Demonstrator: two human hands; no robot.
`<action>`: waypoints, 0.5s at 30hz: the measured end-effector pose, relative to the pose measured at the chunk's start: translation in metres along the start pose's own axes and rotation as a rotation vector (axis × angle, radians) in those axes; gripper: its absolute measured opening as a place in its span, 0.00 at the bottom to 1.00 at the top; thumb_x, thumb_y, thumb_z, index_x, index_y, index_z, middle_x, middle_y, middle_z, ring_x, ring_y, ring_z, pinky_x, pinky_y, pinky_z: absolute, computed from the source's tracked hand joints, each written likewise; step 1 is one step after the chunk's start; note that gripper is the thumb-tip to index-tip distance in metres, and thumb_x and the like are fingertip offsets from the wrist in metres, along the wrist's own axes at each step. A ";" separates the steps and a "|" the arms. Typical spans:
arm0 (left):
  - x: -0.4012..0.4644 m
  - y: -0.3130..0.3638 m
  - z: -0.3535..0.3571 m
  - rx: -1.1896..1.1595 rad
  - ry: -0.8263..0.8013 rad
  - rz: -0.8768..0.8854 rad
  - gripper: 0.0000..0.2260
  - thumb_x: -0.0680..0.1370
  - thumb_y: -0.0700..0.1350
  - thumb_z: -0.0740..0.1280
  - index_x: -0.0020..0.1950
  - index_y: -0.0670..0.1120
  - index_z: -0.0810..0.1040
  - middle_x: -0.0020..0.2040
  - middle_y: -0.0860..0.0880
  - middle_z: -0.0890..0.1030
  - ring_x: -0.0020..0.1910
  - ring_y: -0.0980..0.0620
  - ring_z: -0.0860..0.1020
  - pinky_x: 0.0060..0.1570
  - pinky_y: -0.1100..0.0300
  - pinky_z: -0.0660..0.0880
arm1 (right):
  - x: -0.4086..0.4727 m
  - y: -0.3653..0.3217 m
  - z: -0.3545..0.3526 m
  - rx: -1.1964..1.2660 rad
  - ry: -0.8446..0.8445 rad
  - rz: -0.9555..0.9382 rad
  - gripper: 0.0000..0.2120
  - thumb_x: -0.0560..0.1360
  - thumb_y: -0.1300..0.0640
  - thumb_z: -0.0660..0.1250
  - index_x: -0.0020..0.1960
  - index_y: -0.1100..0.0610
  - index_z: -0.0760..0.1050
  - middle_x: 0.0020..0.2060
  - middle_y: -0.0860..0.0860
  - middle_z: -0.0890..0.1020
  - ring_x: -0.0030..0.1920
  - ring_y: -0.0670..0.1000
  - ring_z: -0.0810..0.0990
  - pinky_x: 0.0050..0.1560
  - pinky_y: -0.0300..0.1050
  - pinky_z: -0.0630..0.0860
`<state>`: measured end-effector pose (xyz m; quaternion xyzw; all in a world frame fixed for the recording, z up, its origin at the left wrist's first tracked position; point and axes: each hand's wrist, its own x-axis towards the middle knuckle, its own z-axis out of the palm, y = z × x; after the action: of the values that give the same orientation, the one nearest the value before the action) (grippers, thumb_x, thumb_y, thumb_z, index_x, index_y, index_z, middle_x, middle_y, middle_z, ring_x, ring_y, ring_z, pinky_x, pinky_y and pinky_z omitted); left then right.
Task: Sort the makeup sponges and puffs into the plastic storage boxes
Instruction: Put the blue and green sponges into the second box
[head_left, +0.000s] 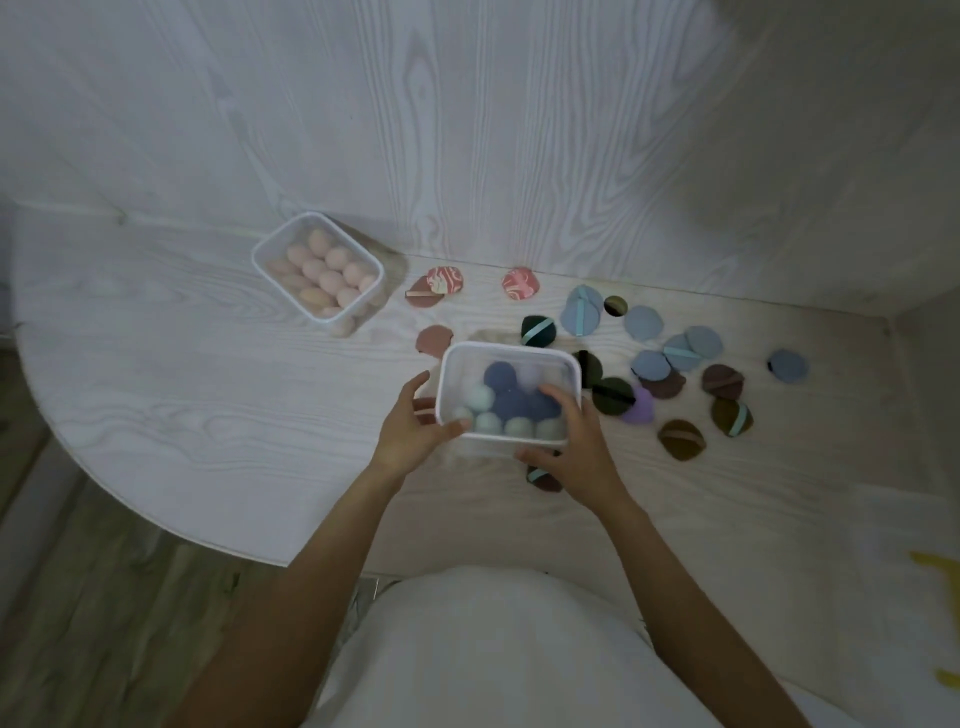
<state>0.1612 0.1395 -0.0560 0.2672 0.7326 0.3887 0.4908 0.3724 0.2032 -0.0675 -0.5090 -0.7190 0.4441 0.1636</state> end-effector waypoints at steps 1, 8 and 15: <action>0.001 -0.001 0.000 0.007 0.008 0.004 0.37 0.67 0.44 0.77 0.71 0.52 0.63 0.58 0.49 0.75 0.55 0.50 0.76 0.51 0.53 0.76 | -0.001 0.002 0.003 -0.041 -0.003 -0.008 0.41 0.65 0.52 0.77 0.72 0.49 0.60 0.68 0.56 0.62 0.65 0.51 0.65 0.59 0.39 0.65; -0.001 -0.005 0.002 0.018 0.029 0.069 0.28 0.68 0.46 0.76 0.66 0.52 0.72 0.55 0.50 0.79 0.52 0.50 0.78 0.54 0.52 0.77 | -0.001 0.005 0.005 -0.188 0.086 -0.083 0.37 0.67 0.59 0.75 0.71 0.47 0.63 0.63 0.57 0.71 0.60 0.56 0.74 0.50 0.34 0.67; -0.021 0.009 -0.019 -0.146 0.199 0.173 0.24 0.69 0.45 0.75 0.64 0.54 0.74 0.55 0.52 0.78 0.49 0.59 0.77 0.47 0.64 0.75 | 0.002 -0.038 0.000 -0.213 0.156 -0.217 0.35 0.66 0.53 0.76 0.70 0.47 0.66 0.60 0.56 0.75 0.58 0.53 0.75 0.53 0.37 0.69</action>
<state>0.1518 0.1222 -0.0336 0.2529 0.7215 0.5064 0.3988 0.3493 0.2021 -0.0376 -0.4755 -0.7979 0.3044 0.2111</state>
